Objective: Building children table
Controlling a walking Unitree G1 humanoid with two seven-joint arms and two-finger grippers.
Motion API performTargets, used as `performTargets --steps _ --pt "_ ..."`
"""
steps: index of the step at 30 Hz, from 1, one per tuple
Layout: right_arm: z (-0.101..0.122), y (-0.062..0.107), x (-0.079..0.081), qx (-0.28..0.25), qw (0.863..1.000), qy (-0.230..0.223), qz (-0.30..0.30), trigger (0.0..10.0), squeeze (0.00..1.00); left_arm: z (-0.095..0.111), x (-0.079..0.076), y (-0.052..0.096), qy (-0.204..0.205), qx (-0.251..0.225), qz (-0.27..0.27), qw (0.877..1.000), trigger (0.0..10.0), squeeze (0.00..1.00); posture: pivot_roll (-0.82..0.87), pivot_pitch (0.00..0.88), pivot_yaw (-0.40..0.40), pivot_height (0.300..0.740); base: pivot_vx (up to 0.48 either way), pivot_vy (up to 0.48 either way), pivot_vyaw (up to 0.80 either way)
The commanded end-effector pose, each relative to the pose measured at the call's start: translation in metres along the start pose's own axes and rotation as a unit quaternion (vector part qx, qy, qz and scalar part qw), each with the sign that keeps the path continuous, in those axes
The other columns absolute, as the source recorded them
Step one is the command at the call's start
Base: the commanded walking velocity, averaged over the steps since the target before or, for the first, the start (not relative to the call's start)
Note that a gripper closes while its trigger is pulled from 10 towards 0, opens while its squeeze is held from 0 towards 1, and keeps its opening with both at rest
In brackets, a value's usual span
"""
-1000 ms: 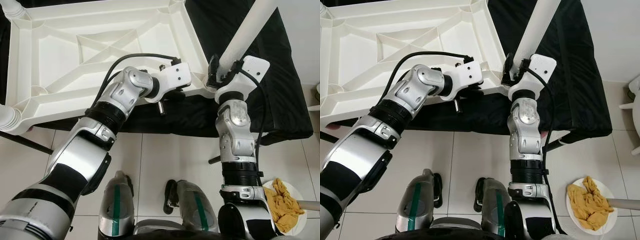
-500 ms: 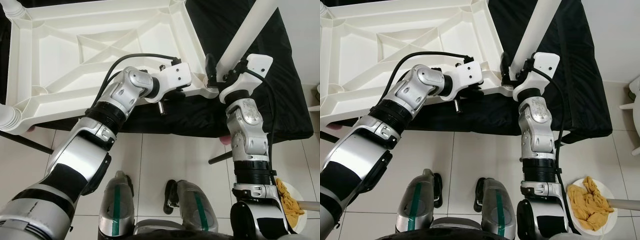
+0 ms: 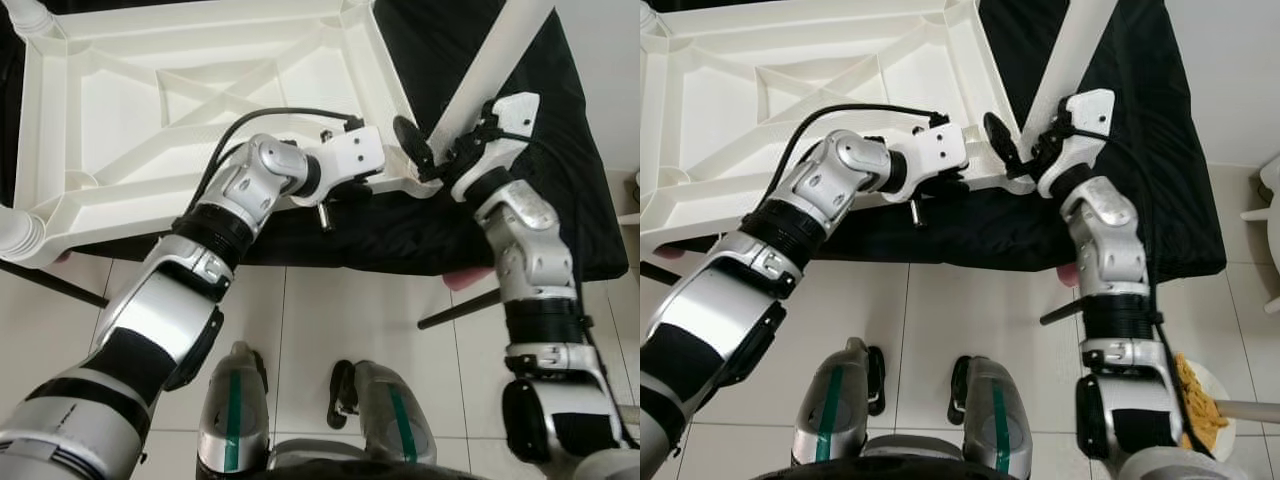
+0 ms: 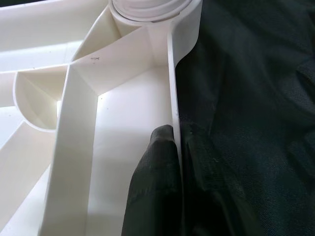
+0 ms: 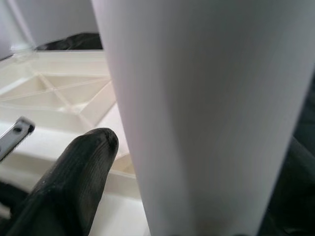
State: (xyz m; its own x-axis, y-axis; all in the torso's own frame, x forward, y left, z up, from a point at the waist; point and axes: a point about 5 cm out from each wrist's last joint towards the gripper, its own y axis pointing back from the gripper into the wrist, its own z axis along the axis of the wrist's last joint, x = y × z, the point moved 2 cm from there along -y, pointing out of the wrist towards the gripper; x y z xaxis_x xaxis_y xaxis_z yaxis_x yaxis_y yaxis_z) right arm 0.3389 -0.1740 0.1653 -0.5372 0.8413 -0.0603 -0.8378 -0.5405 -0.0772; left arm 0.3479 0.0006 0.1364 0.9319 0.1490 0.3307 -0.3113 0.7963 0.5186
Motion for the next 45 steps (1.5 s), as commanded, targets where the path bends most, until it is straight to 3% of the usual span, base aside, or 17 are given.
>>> performTargets --steps 1,6,13,14,15,16,17,18,35,36,45 --pt "-0.004 0.002 0.000 0.004 1.000 -0.010 0.013 10.0 0.00 0.000 -0.005 -0.003 -0.003 -0.013 -0.009 1.000 10.0 0.00 0.02 0.018 -0.045 0.740 0.000 0.000 0.00" --pt "-0.009 0.011 -0.010 0.028 0.998 -0.001 0.050 10.0 0.00 -0.001 -0.006 -0.003 -0.004 -0.011 -0.011 1.000 10.0 0.00 0.02 0.019 -0.041 0.740 0.000 0.000 0.00" --pt "-0.008 0.014 -0.023 0.031 0.998 0.003 0.053 10.0 0.00 0.000 -0.005 -0.003 -0.005 -0.011 -0.012 1.000 10.0 0.00 0.02 0.022 -0.034 0.740 0.000 0.000 0.00" --pt "-0.007 0.015 -0.025 0.029 0.998 0.002 0.056 5.9 0.00 0.000 -0.006 -0.003 -0.006 -0.011 -0.013 1.000 10.0 0.00 0.02 0.022 -0.034 0.740 0.000 0.000 0.00" --pt "-0.006 0.016 -0.026 0.027 0.998 0.002 0.058 4.9 0.00 0.000 -0.006 -0.003 -0.006 -0.011 -0.014 1.000 10.0 0.00 0.02 0.024 -0.035 0.740 0.000 0.000 0.00" --pt "-0.006 0.016 -0.026 0.027 0.998 0.002 0.058 4.9 0.00 0.000 -0.006 -0.003 -0.006 -0.011 -0.014 1.000 10.0 0.00 0.02 0.024 -0.035 0.740 0.000 0.000 0.00" --pt "-0.005 0.016 -0.026 0.023 0.998 0.001 0.058 3.4 0.00 0.000 -0.006 -0.003 -0.006 -0.012 -0.014 1.000 10.0 0.00 0.02 0.024 -0.035 0.740 0.000 0.000 0.00" --pt "-0.005 0.016 -0.026 0.018 0.998 -0.001 0.062 0.0 0.00 0.000 -0.006 -0.003 -0.006 -0.011 -0.014 1.000 10.0 0.00 0.02 0.027 -0.035 0.740 0.000 0.000 0.00" --pt "-0.006 0.020 -0.026 0.006 0.998 -0.008 0.059 0.0 0.00 0.000 -0.006 -0.003 -0.005 -0.012 -0.015 1.000 10.0 0.00 0.01 0.039 -0.034 0.740 0.000 0.000 0.00" --pt "-0.006 0.019 -0.026 0.005 0.999 -0.007 0.051 10.0 0.00 0.000 -0.006 -0.002 -0.005 -0.012 -0.015 1.000 10.0 0.00 0.01 0.043 -0.035 0.740 0.000 0.000 0.00" --pt "-0.002 0.013 -0.014 -0.030 0.999 -0.017 -0.014 10.0 0.00 0.000 -0.006 -0.002 -0.003 -0.012 -0.014 1.000 10.0 0.00 0.01 0.052 -0.038 0.740 0.000 0.000 0.00"
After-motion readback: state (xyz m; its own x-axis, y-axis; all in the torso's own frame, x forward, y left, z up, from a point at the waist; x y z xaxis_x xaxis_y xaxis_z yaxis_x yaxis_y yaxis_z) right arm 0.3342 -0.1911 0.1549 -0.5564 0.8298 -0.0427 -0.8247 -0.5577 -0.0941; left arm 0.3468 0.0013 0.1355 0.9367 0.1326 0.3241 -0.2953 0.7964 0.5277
